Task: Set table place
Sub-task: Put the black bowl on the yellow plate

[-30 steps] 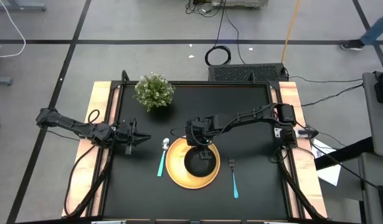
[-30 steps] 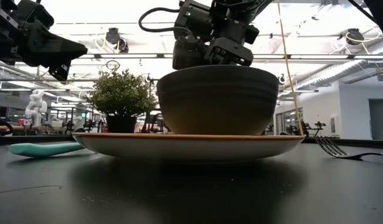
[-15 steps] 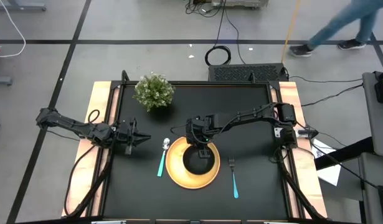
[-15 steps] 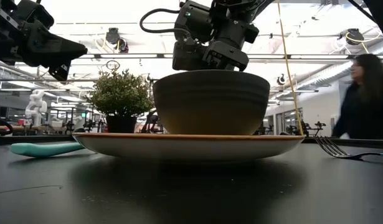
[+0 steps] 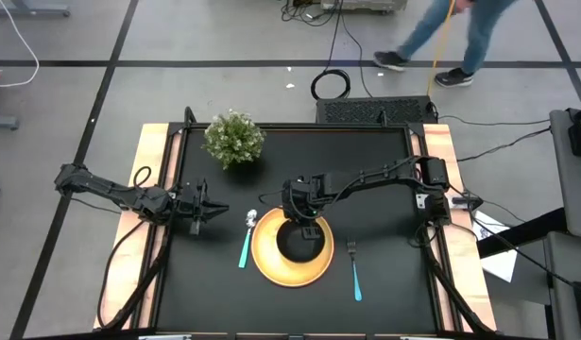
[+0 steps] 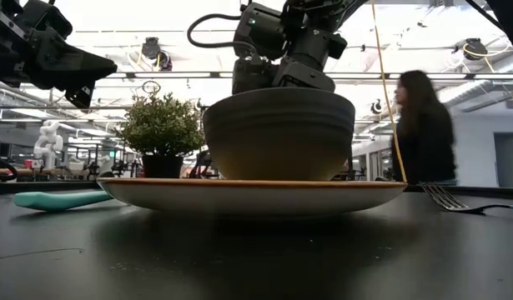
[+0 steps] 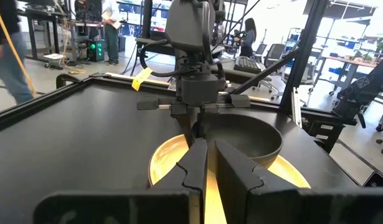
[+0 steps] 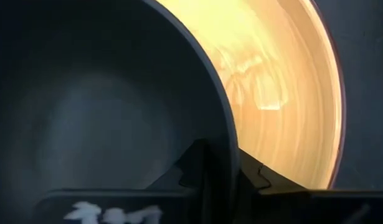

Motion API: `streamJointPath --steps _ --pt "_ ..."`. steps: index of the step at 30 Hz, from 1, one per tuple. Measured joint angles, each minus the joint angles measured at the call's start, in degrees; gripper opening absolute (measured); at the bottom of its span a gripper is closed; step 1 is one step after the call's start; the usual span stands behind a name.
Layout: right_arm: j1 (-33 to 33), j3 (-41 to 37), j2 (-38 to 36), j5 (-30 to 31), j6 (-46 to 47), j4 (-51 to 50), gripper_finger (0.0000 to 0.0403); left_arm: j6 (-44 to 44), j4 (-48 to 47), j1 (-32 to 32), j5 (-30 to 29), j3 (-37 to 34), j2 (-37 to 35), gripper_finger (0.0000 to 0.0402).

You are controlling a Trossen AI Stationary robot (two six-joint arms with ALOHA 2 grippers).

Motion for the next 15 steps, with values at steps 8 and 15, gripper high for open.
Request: streamJointPath --steps 8,15 --pt "0.7 0.0 0.0 0.2 0.0 0.1 0.0048 0.0 0.0 0.0 0.0 0.0 0.0 0.0031" --pt "2.5 0.0 0.0 3.3 -0.9 0.5 0.0070 0.0 0.0 0.0 0.0 0.0 0.0 0.0031"
